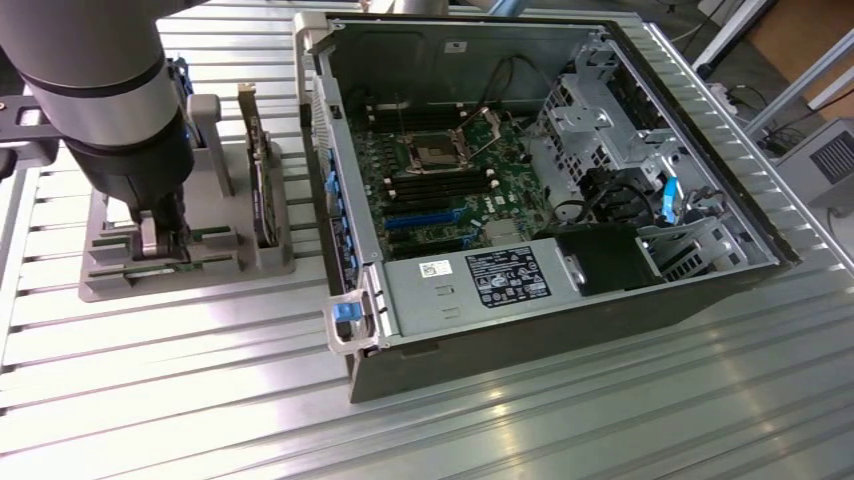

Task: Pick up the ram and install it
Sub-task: 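Pick up the ram and move it above insertion slot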

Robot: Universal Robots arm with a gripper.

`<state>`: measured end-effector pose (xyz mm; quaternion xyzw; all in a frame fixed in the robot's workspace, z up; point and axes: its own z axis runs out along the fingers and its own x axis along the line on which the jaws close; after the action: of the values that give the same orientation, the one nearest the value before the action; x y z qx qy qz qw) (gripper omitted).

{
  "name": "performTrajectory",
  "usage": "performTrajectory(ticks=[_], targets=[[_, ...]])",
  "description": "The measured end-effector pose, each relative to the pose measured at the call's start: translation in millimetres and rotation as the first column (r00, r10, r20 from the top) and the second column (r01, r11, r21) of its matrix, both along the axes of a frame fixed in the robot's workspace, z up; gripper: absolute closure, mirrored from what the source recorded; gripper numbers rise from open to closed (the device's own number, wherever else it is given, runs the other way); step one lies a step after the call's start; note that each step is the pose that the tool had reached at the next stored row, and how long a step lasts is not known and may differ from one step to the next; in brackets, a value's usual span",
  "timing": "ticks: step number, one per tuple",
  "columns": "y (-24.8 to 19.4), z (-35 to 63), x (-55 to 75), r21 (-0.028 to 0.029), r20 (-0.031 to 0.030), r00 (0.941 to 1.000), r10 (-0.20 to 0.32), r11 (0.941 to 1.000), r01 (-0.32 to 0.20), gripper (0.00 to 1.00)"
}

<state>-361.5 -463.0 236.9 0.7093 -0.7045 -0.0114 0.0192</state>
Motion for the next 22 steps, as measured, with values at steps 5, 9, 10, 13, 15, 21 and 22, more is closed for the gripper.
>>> performTrajectory(ticks=[5, 9, 10, 13, 15, 21, 22], targets=[[-0.2, -1.6, -0.6, -0.0002, -0.0002, 1.0000, 0.000, 1.0000, 0.000, 0.64], [-0.1, -3.7, -2.0, -0.0001, -0.0001, 1.0000, 0.000, 1.0000, 0.000, 0.64], [-0.2, -4.8, -4.0, -0.0001, -0.0001, 1.0000, 0.000, 1.0000, 0.000, 0.64], [0.0, -5.9, -6.6, -0.0001, -0.0002, 1.0000, 0.000, 1.0000, 0.000, 0.64], [-0.1, -6.9, -7.2, 0.0000, 0.0000, 1.0000, 0.000, 1.0000, 0.000, 0.64], [-4.8, -12.8, -7.4, -0.0001, 0.0000, 1.0000, 0.000, 1.0000, 0.000, 0.64], [-5.1, -13.3, -7.4, 0.0000, 0.0000, 1.0000, 0.000, 1.0000, 0.000, 0.64]])
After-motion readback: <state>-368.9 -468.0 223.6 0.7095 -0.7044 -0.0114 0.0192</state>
